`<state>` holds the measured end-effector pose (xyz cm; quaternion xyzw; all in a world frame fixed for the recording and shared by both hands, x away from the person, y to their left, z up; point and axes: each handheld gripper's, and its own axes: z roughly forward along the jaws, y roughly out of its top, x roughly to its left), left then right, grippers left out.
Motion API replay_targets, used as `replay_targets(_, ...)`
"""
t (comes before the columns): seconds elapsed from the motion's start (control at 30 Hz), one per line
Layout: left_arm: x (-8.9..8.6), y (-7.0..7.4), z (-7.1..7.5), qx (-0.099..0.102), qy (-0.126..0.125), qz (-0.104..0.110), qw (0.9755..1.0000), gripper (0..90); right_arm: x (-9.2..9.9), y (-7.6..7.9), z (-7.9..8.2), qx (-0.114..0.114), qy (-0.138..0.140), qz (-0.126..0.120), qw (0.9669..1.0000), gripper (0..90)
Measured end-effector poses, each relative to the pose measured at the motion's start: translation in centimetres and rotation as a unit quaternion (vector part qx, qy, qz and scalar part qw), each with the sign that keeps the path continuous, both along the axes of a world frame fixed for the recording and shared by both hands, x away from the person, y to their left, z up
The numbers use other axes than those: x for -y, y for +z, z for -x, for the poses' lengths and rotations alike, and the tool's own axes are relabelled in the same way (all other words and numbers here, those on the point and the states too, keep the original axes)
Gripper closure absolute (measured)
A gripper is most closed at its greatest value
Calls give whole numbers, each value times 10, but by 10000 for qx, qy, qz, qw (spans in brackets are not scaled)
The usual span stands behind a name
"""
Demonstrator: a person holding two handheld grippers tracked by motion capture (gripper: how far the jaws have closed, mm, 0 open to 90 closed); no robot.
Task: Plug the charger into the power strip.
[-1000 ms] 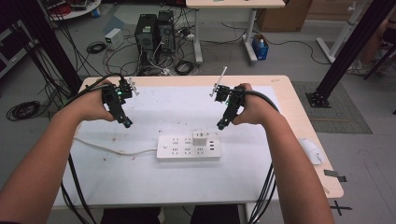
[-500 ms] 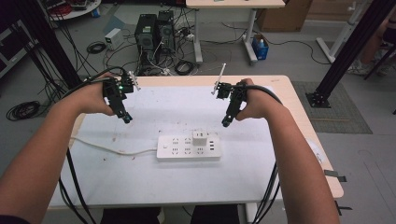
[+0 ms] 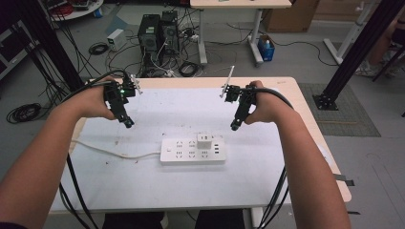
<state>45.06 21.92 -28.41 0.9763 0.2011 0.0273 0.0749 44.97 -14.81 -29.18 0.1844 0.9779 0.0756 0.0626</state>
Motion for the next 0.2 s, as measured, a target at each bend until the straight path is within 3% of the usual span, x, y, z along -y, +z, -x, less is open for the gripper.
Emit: replay_targets(0.2, 0, -8, -2, -62, 18, 1, 10000, 18, 3, -6, 0, -27, 21, -77, 10000, 10)
